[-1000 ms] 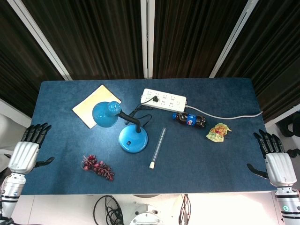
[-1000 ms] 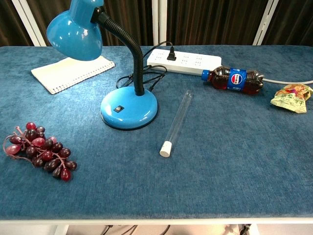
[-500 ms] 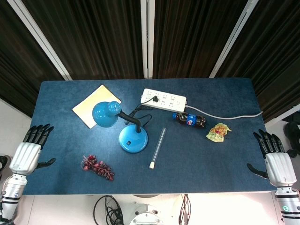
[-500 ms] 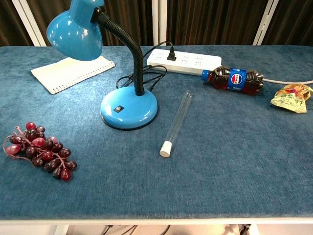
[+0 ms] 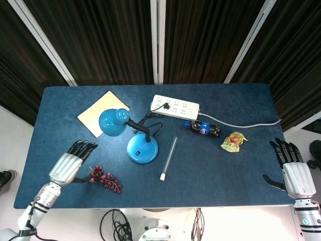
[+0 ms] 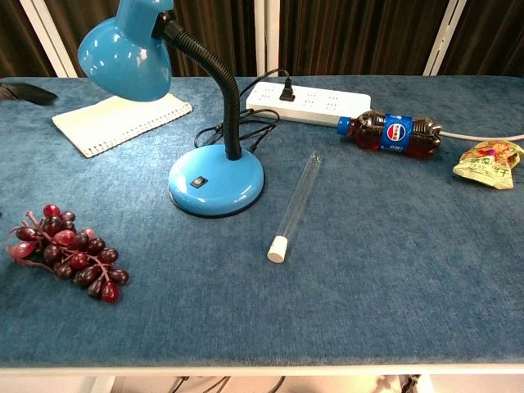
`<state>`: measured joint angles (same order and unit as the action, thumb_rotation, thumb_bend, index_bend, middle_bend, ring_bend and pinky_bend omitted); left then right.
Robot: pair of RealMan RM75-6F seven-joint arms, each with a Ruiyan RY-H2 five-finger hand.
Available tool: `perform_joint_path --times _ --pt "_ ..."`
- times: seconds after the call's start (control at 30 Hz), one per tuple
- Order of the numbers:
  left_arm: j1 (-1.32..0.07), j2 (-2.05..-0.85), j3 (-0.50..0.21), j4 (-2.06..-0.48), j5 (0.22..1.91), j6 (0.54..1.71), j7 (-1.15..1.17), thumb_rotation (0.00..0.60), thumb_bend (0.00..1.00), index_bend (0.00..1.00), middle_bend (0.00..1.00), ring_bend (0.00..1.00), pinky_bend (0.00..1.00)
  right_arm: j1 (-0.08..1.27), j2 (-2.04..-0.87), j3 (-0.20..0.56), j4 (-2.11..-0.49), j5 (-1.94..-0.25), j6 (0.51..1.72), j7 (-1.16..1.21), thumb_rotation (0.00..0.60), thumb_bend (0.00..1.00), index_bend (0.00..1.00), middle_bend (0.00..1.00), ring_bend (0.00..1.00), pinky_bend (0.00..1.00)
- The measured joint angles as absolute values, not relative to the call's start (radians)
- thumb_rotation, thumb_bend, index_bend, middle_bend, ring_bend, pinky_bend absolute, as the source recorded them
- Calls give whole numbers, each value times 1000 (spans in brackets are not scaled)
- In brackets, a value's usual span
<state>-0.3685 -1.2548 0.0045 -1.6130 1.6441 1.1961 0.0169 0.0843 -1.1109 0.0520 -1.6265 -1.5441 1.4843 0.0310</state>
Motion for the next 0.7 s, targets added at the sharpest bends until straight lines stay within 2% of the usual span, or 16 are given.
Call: perform_joint_path --times 0.2,0.7 --pt "-437 -1365 15 -1601 1660 1110 49 600 73 20 45 0 37 74 -1098 51 -1622 -1542 1498 49 600 84 0 0 0 0" --pt "-583 -1523 -32 -1510 1598 951 72 600 76 20 45 0 38 47 -1071 58 -1601 -1524 1530 113 600 91 0 0 0 0"
